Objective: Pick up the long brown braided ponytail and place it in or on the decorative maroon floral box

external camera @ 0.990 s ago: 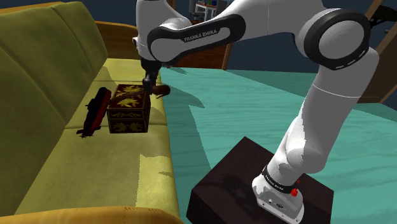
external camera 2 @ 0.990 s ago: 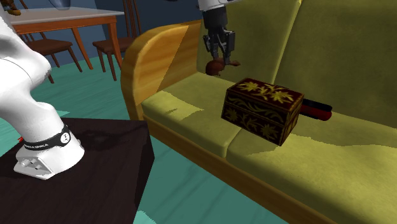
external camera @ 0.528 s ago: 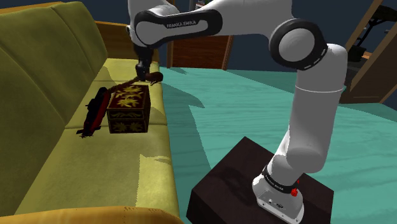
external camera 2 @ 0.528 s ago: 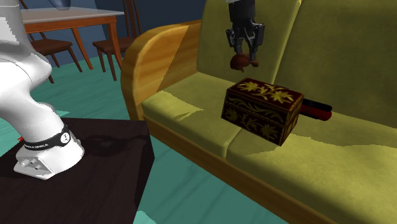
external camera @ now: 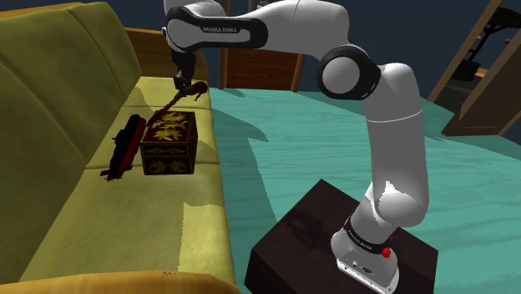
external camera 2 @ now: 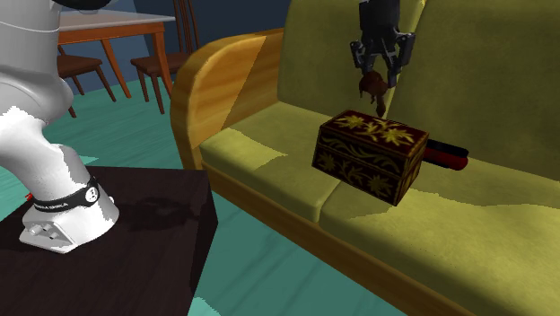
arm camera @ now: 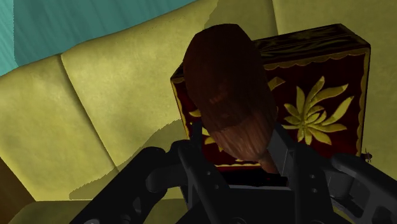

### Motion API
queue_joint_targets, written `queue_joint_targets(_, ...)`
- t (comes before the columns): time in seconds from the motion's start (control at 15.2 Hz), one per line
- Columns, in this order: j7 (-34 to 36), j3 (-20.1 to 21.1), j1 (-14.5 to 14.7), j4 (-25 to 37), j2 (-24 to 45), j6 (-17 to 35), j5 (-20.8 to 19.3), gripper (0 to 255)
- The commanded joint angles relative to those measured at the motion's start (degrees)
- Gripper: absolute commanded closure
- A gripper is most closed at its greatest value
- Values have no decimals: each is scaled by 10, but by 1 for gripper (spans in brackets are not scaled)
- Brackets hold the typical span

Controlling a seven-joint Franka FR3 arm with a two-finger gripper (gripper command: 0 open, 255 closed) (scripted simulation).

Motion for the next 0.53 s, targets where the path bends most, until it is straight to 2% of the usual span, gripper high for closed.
queue_joint_targets(0.0,2,0,-1,-10,2,12,-1,255)
queue_joint_targets(0.46,13,-2,-5,-67,0,66,-5,255)
